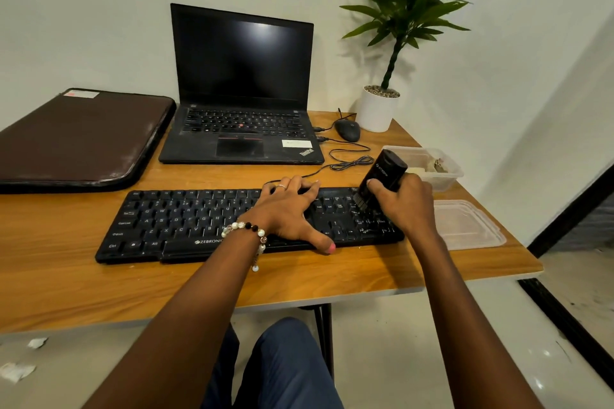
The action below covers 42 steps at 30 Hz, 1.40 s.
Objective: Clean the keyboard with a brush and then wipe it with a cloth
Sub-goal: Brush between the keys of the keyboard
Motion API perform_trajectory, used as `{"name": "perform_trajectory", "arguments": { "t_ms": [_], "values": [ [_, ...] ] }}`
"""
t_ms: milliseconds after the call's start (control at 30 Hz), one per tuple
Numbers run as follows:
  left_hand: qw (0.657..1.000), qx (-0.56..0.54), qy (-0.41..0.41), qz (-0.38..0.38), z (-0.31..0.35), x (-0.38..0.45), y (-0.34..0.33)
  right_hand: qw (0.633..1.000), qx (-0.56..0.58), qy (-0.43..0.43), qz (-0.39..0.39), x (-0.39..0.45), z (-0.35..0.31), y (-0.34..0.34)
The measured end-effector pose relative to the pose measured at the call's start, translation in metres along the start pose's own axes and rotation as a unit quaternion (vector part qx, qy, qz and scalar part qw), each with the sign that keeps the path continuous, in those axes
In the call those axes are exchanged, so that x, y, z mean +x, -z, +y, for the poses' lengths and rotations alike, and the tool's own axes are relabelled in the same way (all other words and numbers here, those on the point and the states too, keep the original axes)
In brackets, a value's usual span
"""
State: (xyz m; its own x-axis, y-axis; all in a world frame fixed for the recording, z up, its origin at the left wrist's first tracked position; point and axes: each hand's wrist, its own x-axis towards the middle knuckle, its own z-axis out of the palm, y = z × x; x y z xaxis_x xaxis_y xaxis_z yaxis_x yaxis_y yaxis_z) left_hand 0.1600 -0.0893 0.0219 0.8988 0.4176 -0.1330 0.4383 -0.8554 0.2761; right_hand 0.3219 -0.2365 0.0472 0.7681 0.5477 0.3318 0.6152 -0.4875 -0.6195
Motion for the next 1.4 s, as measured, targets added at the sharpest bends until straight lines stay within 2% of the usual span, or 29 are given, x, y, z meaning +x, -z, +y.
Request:
{"name": "perform_trajectory", "arguments": {
  "t_ms": [133,333,467,567,667,767,900,1033,1100,1167,1300,1400],
  "values": [
    [1.000,0.001,0.001,0.000,-0.001,0.000,-0.001,0.998,-0.058,-0.008,-0.033,0.008,-0.006,0.007],
    [1.000,0.002,0.002,0.005,-0.001,0.000,0.000,1.000,0.009,0.022,-0.007,0.004,-0.016,0.000],
    [1.000,0.000,0.002,0.004,0.000,-0.001,-0.001,0.998,-0.017,0.057,-0.018,-0.007,-0.014,0.001],
    [1.000,0.002,0.002,0.002,-0.001,0.000,-0.001,0.996,-0.048,0.036,-0.059,-0.004,-0.010,0.011],
    [1.000,0.002,0.001,0.000,-0.001,0.000,-0.001,0.996,-0.075,0.015,-0.043,0.001,-0.009,0.015],
    [1.000,0.003,0.001,0.002,0.000,-0.001,0.000,1.000,-0.002,0.007,-0.013,-0.003,-0.009,0.009],
    [1.000,0.005,0.002,0.000,0.000,-0.001,0.001,0.998,0.042,0.026,-0.040,-0.009,-0.007,0.005],
    [1.000,0.004,0.001,0.000,0.001,-0.002,0.001,0.993,-0.032,0.032,-0.111,0.001,-0.001,0.023],
    [1.000,0.005,0.002,-0.003,0.000,-0.002,0.000,0.987,-0.119,0.049,-0.092,0.006,-0.002,0.029],
    [1.000,0.005,0.002,-0.003,0.000,-0.001,0.000,0.985,-0.150,0.071,-0.057,0.007,-0.008,0.030],
    [1.000,0.007,0.002,-0.003,-0.002,0.001,-0.001,0.994,0.032,0.037,-0.099,-0.005,-0.010,0.024],
    [1.000,0.004,0.002,-0.003,-0.001,0.001,-0.002,0.995,0.024,0.016,-0.098,-0.006,-0.002,0.026]
  ]
}}
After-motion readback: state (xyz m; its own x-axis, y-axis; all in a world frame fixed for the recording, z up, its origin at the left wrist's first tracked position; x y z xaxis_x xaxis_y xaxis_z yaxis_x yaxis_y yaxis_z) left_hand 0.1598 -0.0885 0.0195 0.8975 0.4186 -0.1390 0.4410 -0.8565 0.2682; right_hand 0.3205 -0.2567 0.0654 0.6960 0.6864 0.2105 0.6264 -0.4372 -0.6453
